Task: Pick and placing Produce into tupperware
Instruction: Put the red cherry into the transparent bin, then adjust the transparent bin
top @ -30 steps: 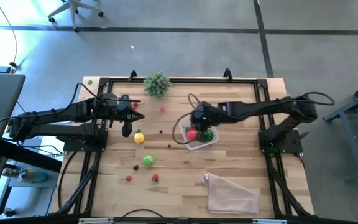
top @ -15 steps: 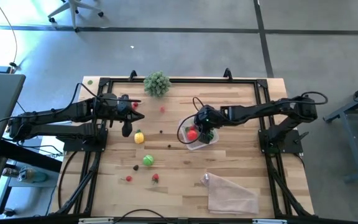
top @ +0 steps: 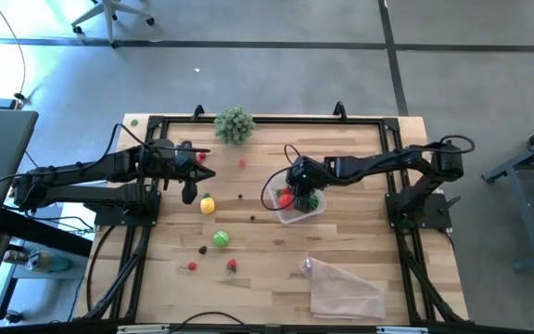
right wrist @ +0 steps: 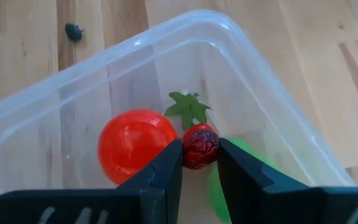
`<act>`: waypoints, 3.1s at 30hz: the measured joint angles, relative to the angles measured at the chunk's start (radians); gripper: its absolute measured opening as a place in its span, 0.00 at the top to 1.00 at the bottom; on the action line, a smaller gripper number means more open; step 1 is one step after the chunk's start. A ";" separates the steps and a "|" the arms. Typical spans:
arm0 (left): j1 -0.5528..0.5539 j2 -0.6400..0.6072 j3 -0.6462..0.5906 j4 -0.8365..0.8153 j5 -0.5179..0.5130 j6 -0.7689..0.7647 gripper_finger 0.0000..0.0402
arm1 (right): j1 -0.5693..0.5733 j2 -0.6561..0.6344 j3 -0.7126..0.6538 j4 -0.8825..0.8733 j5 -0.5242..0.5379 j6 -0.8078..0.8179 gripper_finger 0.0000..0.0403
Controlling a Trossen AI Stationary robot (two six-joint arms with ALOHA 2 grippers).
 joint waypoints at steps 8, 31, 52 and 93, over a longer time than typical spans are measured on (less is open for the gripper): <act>0.000 0.000 0.000 0.000 0.000 0.000 1.00 | -0.010 0.000 0.000 0.000 -0.001 -0.016 0.71; 0.000 0.000 0.000 0.000 0.000 0.000 1.00 | -0.017 -0.167 0.000 0.065 -0.068 -0.021 0.58; 0.000 0.000 0.000 0.000 0.000 0.000 1.00 | 0.150 -0.473 0.001 -0.279 0.049 0.139 0.72; 0.000 0.000 0.000 0.000 0.000 0.000 1.00 | -0.099 0.054 0.001 0.267 -0.138 -0.026 0.72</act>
